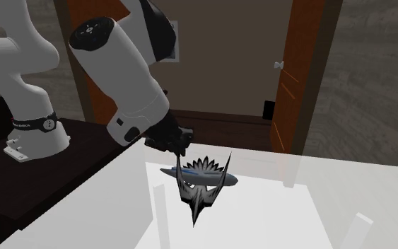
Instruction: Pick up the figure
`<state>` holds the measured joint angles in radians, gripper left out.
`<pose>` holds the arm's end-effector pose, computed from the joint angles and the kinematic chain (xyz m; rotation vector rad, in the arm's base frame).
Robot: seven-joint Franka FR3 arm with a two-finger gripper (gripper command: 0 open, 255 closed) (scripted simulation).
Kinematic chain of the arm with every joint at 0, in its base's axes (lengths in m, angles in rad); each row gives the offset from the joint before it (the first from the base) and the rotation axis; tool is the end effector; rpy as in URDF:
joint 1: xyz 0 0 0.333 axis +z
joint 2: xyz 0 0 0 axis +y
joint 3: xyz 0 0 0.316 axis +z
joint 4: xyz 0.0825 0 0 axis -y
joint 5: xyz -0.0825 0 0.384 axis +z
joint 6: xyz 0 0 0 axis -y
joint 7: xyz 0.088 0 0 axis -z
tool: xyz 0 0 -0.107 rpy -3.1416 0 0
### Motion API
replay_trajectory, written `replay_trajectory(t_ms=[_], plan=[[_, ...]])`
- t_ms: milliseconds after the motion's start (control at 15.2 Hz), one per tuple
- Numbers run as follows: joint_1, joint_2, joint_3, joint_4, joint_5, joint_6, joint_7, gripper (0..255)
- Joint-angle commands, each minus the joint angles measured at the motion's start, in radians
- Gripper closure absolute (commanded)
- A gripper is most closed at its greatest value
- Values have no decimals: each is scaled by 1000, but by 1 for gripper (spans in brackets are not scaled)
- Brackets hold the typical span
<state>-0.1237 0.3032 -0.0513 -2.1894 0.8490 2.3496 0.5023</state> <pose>0.5401 -0.0847 0.2384 -2.0600 1.6167 0.2862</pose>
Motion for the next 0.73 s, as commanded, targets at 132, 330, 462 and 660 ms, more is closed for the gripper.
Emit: replay_trajectory(t_ms=[132,330,462,660], plan=[[3,-42,-9,0,-31,-30,39,255],[5,-73,-14,0,-54,-54,67,255],[6,-93,-18,2,-68,-70,86,255],[7,-122,-22,6,-90,-95,114,255]])
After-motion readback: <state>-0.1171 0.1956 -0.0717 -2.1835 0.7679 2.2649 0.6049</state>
